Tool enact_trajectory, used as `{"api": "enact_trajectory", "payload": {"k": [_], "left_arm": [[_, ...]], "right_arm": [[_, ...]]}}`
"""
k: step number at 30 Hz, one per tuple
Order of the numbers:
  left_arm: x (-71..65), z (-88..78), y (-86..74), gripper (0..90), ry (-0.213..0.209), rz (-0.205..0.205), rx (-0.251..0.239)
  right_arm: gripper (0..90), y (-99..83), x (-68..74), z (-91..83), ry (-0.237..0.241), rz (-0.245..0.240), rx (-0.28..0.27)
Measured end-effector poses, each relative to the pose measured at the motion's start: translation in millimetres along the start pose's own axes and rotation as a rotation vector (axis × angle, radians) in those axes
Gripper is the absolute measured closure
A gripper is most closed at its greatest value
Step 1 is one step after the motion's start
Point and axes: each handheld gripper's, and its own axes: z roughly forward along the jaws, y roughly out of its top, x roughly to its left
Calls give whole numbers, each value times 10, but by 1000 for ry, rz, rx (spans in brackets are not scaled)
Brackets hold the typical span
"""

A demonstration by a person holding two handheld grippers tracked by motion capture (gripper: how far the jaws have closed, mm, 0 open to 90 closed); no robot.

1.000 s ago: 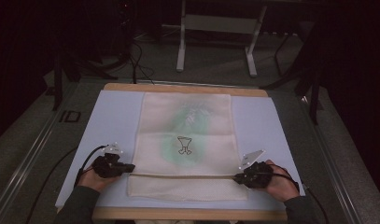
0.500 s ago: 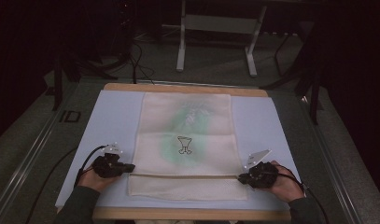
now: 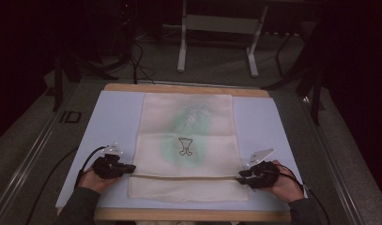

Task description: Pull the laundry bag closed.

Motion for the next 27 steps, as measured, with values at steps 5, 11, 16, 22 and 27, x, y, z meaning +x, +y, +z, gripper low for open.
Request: {"api": "enact_trajectory", "payload": {"k": [5,11,16,22,27], "left_arm": [[-6,-12,6,879,-1,3,-1],[-4,-39,2,875,19,8,-12],[24,-78,-13,866,56,-8,-34],[29,-95,-17,865,96,-6,-49],[56,-112,-38,822,199,-20,-72]], "right_arm": [[634,2,-25,5,-21,18,-44],[619,-25,-75,15,-62,64,-73],[620,-55,-126,26,-87,112,-101],[610,-83,-143,87,-90,135,-116],[601,-99,-164,94,-111,156,-143]]}}
